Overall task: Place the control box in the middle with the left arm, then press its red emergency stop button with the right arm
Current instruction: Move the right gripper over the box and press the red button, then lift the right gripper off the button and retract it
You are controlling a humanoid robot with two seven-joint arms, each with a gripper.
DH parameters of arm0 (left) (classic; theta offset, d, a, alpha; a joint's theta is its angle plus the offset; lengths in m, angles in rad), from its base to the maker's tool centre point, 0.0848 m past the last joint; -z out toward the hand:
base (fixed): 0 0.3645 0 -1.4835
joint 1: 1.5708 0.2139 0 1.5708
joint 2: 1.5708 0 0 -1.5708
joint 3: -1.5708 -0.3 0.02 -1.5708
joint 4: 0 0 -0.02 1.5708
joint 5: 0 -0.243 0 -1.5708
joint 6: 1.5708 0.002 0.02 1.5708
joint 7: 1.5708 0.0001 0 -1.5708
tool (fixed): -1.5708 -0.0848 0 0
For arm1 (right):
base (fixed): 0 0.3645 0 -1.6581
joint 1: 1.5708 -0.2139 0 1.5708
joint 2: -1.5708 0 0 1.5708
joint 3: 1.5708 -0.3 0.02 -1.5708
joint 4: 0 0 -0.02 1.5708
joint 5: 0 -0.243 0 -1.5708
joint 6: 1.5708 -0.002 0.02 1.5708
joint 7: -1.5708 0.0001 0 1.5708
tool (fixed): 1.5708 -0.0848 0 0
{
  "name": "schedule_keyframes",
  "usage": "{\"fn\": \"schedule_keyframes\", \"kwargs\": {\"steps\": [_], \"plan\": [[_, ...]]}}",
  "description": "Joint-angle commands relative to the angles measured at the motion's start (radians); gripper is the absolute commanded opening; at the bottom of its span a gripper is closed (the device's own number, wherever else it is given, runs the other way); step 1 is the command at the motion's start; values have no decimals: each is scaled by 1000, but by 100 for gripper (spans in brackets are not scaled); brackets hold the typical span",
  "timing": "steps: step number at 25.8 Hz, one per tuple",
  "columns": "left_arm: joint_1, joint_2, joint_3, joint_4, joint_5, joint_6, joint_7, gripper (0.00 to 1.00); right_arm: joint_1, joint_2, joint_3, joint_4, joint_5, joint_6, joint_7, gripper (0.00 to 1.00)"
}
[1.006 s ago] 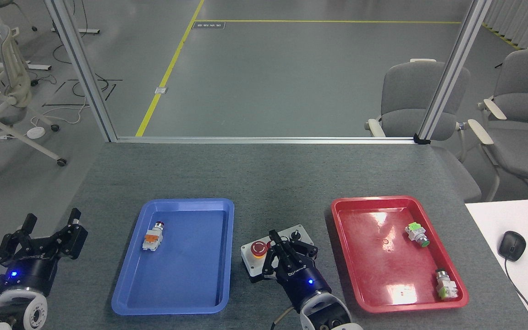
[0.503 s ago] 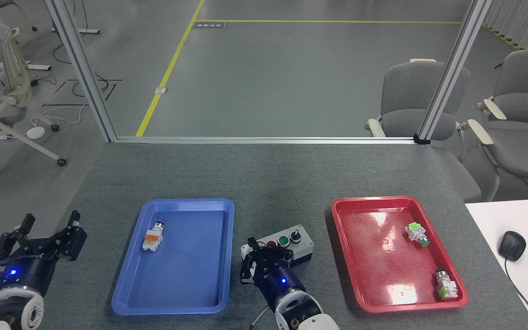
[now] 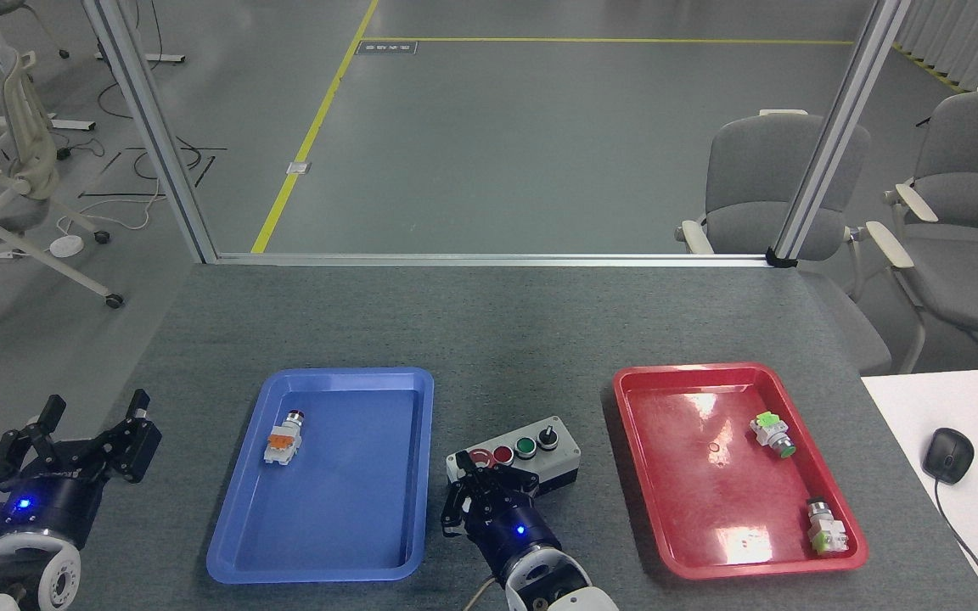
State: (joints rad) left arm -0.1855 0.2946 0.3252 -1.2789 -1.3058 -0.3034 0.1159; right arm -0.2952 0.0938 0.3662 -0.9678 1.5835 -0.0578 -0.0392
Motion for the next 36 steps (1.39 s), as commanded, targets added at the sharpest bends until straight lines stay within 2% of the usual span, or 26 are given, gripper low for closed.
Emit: {"fn": "schedule_keyframes", "kwargs": {"steps": [1, 3, 6, 10, 12, 13, 15, 17, 20, 24, 30, 34, 36], "plan": [[0, -5, -5, 0, -1, -3, 4, 98, -1, 1, -13, 1, -7, -2, 12, 0], [0, -8, -29, -2, -1, -16, 5, 98, -5, 9, -16, -20, -31, -2, -7, 0], [3, -12, -46, -19, 2, -22, 5, 99, -42, 10, -15, -42, -129, 1, -11, 0], [3, -23, -46, -14, 5, -28, 2, 99, -61, 3, -18, -46, -160, 4, -13, 1], [9, -26, -46, -11, 6, -28, 2, 99, -58, -2, -49, -63, -162, 7, -13, 22], [9, -28, -46, -11, 10, -26, 2, 99, -55, -3, -84, -69, -163, 6, -11, 37], [9, -43, -44, -8, 14, -20, 2, 99, -50, -3, -158, -80, -166, 6, -11, 78], [9, -66, -41, -10, 28, -19, 10, 99, -44, -6, -193, -85, -166, 6, -11, 94], [9, -101, -43, -13, 43, -26, 14, 99, -41, -72, -217, -91, -168, 3, -11, 97], [9, -140, -43, -22, 42, -26, 14, 99, -9, -128, -267, -124, -168, 3, -11, 97], [9, -143, -44, -23, 42, -26, 14, 99, 79, -200, -378, -232, -168, -5, -11, 97], [17, -144, -44, -43, 42, -23, 11, 99, 90, -215, -449, -241, -166, -5, -11, 97], [17, -147, -44, -63, 42, -16, 5, 99, 100, -241, -460, -241, -168, -5, -13, 97]]}}
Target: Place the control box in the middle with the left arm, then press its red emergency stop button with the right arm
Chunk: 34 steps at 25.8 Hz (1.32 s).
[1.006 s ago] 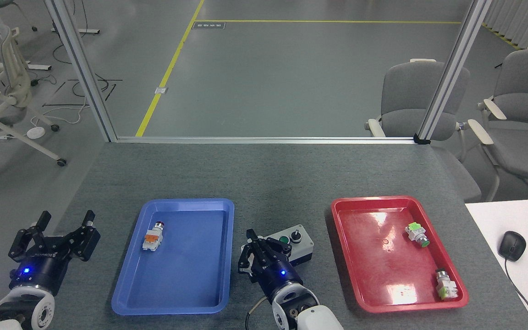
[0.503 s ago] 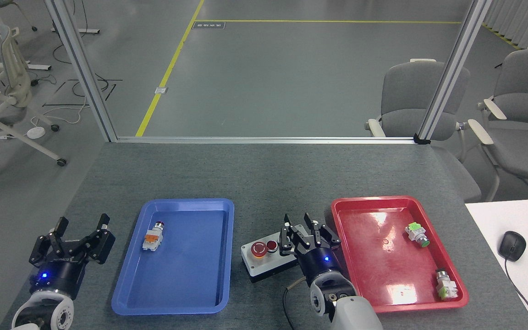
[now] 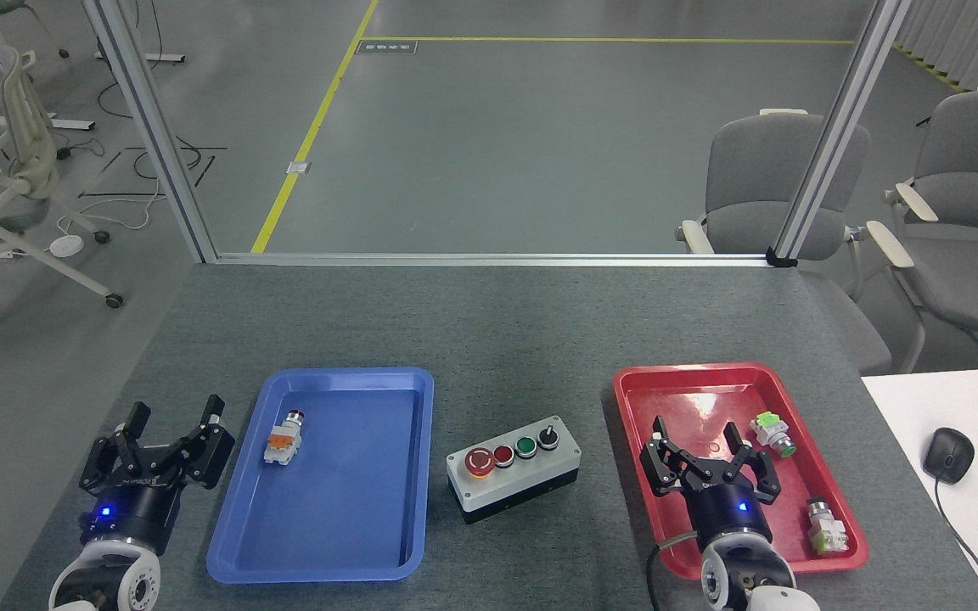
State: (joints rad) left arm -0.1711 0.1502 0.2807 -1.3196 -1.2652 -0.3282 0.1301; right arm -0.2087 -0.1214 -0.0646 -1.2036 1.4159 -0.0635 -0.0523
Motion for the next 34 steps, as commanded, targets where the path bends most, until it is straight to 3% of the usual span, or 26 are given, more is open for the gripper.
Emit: {"fn": "schedule_keyframes", "kwargs": {"steps": [1, 6, 11, 14, 18, 21, 34], "plan": [[1, -11, 0, -26, 1, 9, -9, 99, 15, -40, -32, -5, 0, 1, 0, 97], [16, -83, 0, -52, 0, 14, -12, 99, 32, -54, -66, -2, 0, 7, -58, 98], [54, -149, -2, -47, -11, 14, -12, 99, 51, -57, -67, 16, 11, 8, -253, 98], [56, -199, -29, -32, -16, 24, -12, 99, 52, -58, -69, 29, 3, 8, -264, 98], [59, -199, -90, -24, -42, 147, -12, 99, 52, -47, -72, 29, 0, 11, -247, 98], [59, -195, -135, -27, -48, 244, -13, 99, 49, -55, -72, 26, 0, 11, -143, 98], [59, -192, -144, -29, -33, 245, -7, 99, 43, -61, -73, -2, 0, 5, -127, 98]]}}
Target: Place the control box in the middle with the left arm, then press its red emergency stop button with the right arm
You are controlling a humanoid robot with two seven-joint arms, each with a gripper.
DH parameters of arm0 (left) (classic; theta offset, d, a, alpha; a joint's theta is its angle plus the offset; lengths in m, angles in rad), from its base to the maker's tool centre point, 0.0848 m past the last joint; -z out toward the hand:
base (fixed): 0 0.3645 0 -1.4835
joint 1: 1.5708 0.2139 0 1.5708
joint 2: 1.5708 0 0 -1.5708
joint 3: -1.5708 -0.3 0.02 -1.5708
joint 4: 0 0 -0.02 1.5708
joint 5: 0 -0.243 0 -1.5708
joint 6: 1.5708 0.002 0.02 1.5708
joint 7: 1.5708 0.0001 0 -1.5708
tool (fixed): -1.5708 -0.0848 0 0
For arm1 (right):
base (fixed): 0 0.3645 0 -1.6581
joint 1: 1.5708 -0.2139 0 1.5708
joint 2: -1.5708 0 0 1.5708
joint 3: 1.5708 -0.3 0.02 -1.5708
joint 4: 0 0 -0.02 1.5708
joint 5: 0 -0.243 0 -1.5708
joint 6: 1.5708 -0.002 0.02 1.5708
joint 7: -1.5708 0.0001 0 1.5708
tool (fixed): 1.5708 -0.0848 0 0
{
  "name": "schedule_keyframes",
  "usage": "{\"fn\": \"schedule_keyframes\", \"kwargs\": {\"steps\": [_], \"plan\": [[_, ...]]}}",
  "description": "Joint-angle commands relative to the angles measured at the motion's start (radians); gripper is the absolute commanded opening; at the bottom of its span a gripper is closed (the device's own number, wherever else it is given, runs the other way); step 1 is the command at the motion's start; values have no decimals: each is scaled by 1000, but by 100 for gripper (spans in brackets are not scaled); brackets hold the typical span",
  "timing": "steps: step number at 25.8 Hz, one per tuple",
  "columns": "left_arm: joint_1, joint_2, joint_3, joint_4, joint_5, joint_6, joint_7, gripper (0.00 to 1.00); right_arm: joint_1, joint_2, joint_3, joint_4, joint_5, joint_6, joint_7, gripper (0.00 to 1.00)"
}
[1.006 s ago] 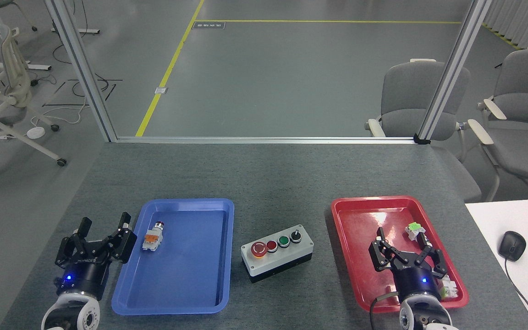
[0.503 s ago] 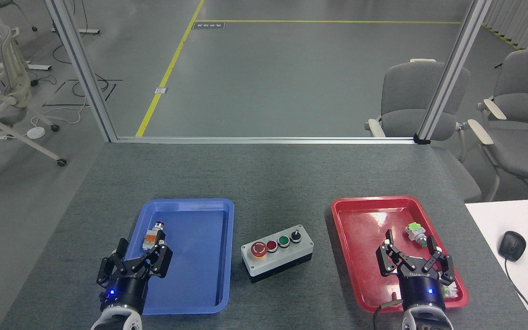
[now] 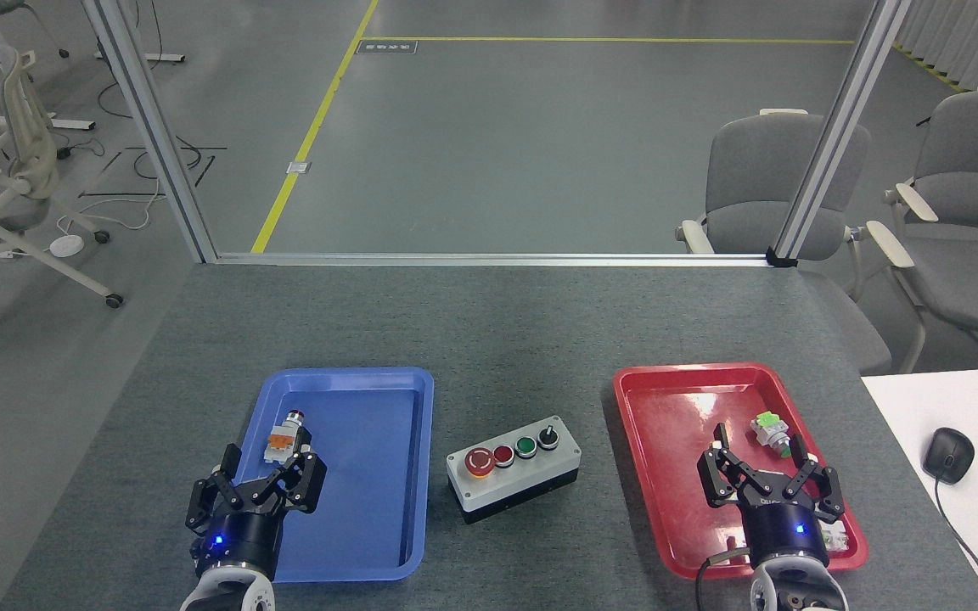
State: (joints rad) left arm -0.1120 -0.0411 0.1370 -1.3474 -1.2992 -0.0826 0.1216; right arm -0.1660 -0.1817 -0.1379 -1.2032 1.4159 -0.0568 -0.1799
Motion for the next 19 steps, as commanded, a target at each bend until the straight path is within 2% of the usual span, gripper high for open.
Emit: {"fn": "schedule_keyframes", "kwargs": {"steps": [1, 7, 11, 19], "plan": [[0, 0, 0, -1, 1, 0, 1, 99, 0, -1, -3, -3, 0, 0, 0, 98], [0, 0, -1, -1, 1, -2, 3, 99, -3, -1, -5, -1, -2, -3, -29, 98], [0, -2, 1, -1, 1, 0, 4, 99, 2, -35, 0, -6, -2, -9, -46, 98], [0, -2, 1, -1, 1, -2, 4, 99, 8, -36, 18, -27, -2, -6, -39, 98]]}}
